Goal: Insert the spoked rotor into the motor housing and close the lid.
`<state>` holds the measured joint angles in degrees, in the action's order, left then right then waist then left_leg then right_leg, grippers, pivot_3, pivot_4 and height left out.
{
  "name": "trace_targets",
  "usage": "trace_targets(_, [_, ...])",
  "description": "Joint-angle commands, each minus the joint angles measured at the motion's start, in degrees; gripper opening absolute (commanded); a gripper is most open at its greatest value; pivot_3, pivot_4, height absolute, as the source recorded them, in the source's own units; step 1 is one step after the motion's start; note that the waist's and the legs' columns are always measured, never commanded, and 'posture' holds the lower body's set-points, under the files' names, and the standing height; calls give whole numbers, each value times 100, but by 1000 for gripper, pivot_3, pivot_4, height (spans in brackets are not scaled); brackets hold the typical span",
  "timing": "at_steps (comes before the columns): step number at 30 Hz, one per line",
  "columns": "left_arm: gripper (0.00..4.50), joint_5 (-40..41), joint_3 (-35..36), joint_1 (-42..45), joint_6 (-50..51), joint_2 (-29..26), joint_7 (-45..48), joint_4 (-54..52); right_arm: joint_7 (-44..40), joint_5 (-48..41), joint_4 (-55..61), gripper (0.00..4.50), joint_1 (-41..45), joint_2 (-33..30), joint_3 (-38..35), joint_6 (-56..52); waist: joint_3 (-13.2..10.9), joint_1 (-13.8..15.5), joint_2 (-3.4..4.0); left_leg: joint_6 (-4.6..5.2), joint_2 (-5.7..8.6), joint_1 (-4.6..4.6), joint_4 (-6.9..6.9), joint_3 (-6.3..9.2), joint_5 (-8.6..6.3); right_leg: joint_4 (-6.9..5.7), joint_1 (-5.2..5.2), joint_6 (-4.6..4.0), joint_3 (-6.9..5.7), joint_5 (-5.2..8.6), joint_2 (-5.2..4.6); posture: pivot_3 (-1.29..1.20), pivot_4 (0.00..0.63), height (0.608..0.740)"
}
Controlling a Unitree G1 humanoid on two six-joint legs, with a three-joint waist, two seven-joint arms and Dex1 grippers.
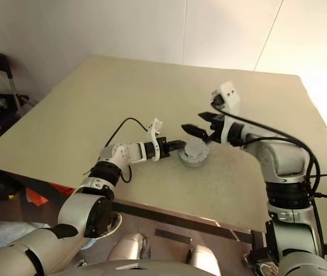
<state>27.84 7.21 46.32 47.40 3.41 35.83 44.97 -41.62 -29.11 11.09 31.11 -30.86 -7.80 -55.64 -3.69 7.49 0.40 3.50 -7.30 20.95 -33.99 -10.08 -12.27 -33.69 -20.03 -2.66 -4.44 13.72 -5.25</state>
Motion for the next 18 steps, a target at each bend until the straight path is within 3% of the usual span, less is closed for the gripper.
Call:
trace_targets(1, [0,-313,-222,-134,119,36,-173,350,427,-328,-223,4478,134,-23,-645,-595,0,9,0,2,4,4,-1,0,-1,2,-1,0,0,0,-5,0,0,740])
trace_targets(11, [0,-295,-281,-138,90,150,132,238,883,-514,-959,4478,-469,-444,-1354,-1675,7,105,46,-13,6,2,14,0,8,2,-10,6,-1,2,-6,0,0,740])
trace_targets(18, [0,-329,-252,-141,42,178,212,189,1120,-955,-910,4478,-716,-86,-1997,-2610,14,132,62,-13,6,-2,47,0,11,2,-19,16,-4,8,-5,0,0,740])
